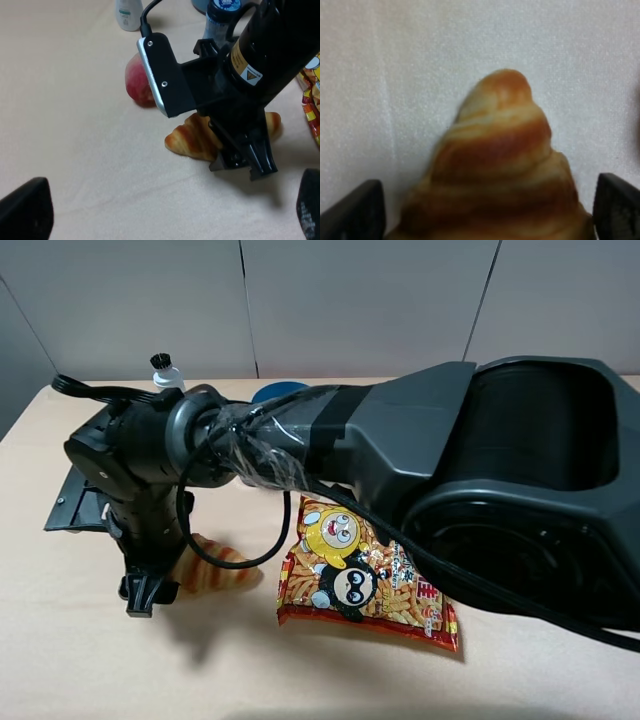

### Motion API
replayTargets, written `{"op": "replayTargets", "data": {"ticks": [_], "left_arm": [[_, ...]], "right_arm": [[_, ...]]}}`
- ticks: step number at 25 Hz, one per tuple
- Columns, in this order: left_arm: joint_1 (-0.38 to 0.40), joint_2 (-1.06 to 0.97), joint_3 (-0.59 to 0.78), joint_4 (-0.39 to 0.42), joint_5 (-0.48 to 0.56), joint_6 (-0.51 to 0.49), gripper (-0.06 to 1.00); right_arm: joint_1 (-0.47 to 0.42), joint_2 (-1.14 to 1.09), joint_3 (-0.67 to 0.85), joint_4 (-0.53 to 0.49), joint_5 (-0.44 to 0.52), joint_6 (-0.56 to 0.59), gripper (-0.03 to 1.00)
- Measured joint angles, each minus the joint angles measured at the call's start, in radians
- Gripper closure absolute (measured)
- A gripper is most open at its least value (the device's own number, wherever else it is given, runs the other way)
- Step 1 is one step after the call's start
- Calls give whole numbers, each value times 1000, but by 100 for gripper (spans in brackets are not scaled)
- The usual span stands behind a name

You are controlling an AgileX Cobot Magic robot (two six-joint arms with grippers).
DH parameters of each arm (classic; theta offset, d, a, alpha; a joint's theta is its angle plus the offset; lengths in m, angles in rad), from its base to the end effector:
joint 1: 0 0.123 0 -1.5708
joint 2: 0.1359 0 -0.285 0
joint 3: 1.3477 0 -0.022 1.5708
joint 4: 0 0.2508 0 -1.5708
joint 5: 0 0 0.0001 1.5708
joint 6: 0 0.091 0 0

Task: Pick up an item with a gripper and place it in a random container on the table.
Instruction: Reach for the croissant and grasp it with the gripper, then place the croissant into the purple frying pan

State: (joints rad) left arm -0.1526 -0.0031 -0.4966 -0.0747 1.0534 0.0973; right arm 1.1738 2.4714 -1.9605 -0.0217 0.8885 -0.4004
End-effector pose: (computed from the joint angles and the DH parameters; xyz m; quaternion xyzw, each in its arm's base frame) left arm -0.0056 -0.0051 0.2771 0.1073 0.8440 -0.0518 0.5229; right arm 0.1971 0.4662 0.0971 -0.7064 0.6959 0.0401 0.1229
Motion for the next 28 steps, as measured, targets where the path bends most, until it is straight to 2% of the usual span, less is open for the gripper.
{"op": "replayTargets", "data": {"ticks": [7, 28], "left_arm": [[0, 0, 0, 0, 0, 0, -4], [0, 0, 0, 0, 0, 0, -4]], "right_arm": [[0, 0, 0, -2, -6, 0, 57], [0, 0, 0, 0, 8, 0, 57]]}}
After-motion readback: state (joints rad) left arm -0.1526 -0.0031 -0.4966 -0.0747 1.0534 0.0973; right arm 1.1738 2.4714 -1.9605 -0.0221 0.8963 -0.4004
